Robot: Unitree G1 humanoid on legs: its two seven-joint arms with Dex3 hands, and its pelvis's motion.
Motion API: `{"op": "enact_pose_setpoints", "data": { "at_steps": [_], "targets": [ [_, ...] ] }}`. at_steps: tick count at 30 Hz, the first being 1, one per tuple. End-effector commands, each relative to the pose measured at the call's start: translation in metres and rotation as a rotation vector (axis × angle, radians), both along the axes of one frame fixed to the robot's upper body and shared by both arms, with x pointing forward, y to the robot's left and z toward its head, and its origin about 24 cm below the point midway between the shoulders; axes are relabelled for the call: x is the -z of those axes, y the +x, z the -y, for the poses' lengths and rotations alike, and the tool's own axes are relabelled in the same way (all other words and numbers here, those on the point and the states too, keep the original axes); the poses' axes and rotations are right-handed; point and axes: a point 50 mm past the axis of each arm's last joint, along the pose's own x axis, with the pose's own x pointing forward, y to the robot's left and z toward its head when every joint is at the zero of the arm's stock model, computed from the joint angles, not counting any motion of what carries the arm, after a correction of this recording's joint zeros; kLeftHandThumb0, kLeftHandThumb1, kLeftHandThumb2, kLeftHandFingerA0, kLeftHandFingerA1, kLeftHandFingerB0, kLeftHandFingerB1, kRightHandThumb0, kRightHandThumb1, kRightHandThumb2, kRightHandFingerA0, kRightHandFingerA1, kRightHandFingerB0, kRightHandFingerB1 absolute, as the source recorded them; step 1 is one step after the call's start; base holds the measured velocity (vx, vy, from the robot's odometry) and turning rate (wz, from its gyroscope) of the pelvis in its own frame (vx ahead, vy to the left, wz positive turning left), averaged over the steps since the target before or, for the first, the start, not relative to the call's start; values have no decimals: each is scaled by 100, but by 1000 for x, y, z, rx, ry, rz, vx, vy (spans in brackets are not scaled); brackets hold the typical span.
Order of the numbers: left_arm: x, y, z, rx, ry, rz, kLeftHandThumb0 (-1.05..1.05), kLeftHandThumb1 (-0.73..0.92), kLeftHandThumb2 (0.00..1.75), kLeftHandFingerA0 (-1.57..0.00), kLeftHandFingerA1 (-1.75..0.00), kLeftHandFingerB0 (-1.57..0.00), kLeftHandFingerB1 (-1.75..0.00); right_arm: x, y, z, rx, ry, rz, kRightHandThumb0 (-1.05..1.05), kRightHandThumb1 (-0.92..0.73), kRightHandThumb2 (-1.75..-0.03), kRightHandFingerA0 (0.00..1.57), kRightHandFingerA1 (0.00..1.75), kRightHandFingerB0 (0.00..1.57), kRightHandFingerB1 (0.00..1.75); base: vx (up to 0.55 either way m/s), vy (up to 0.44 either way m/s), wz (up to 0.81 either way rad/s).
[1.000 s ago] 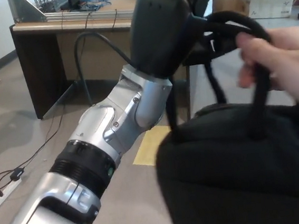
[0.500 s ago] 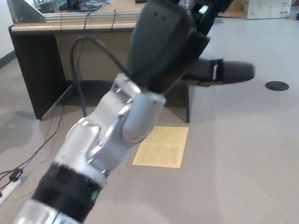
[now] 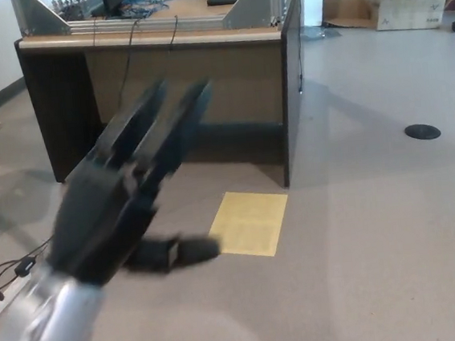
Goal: A person hands over a black lunchbag to the robot and the robot uses its left hand to grab the strips of the lunchbag, the gives it back to the person.
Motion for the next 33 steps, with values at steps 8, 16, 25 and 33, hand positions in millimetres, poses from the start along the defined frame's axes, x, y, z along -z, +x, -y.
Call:
{"op": "enact_pose_setpoints", "data": {
  "at_steps": [8,16,25,33],
  "targets": [
    [156,-98,-119,-272,-141,-600,-75,55,93,0,-22,-4,-21,2,-7,13,56,-2,-1,-68,-76,-63,43,40,40,37,0,0,0],
    [209,-135,-152,-472,-48,-825,-83,71,103,0,-13,-4,-18,5,-11,12,60,4,-6,-70,-64,-101,35,53,27,47,0,0,0],
    [219,-129,-159,-518,-77,-935,-80,67,99,0,-16,-6,-22,5,-12,15,64,11,6,-70,-65,-101,35,54,27,47,0,0,0],
    [220,-129,-158,-507,-80,-944,-75,63,99,0,-22,-7,-26,5,-13,15,61,8,7,-67,-62,-101,35,54,25,47,0,0,0]
  ]
}}
